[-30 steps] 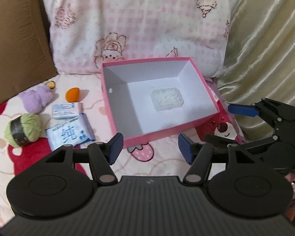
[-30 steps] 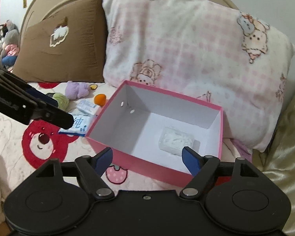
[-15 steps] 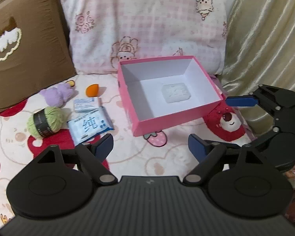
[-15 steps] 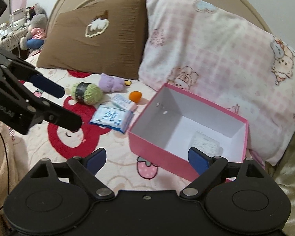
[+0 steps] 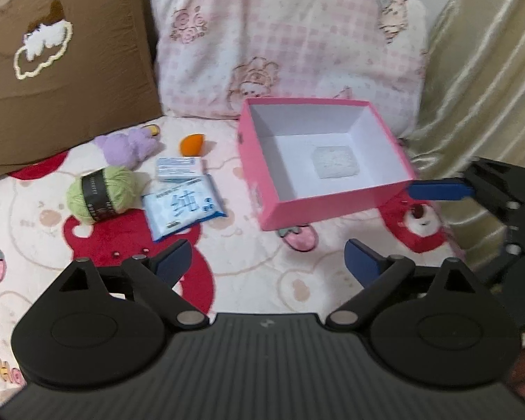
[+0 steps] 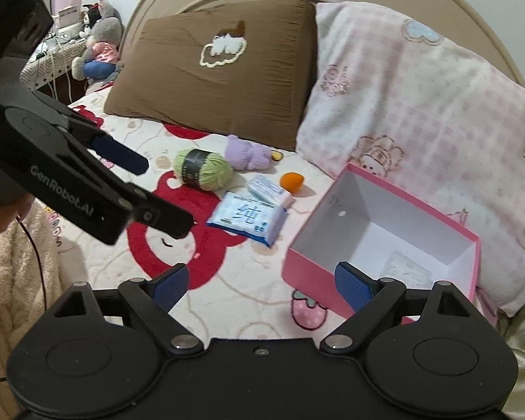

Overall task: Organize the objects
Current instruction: 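Withdraw the left tool from the pink box toward the wet-wipes pack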

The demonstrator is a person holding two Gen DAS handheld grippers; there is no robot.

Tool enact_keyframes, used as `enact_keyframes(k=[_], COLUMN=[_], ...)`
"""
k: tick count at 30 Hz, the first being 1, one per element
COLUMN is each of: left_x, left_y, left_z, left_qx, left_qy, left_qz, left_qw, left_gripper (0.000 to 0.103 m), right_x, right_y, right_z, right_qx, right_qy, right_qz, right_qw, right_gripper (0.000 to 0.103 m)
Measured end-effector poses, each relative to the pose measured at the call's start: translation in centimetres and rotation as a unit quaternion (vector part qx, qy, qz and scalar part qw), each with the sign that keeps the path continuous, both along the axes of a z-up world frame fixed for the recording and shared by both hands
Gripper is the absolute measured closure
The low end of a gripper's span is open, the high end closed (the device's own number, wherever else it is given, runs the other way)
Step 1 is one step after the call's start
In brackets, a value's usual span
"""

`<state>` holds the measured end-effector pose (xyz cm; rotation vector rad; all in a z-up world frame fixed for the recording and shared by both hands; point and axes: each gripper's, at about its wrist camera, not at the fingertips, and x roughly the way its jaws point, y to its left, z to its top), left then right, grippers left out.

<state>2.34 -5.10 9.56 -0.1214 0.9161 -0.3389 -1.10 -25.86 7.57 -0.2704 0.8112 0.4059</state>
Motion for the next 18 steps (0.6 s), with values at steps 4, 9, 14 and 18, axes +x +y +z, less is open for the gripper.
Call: enact_keyframes(k=[4, 9, 14, 18], left_x=[-0.9, -0.5, 0.5, 2.0], left_y=[0.9, 2.0, 3.5, 5.0], left_z=[0.6, 0.3, -1.1, -3.1], left_qx=[-0.015, -0.009, 0.012, -0.001], left_qy=[-0.018, -0.039, -0.057, -0.037], left_qz=[-0.004, 0.004, 0.025, 0.042], left_qw=[0.9997, 0.9992, 0.9980, 0.9984], left_gripper=[0.008, 0.008, 0.008, 0.008], right_x=[0.4, 1.1, 1.9, 2.6], right_y=[1.2, 2.2, 3.4, 4.9], right_z=[0.1, -0.1, -0.4, -1.4], right_qx=[0.007, 0.010, 0.030, 0.036], right_qy=[-0.002, -0.009, -0.023, -0.027], right_qz=[0.006, -0.004, 0.008, 0.026], right_qw=[1.000, 1.000, 0.999, 0.999], right_gripper=[0.010, 0.010, 0.010, 0.010])
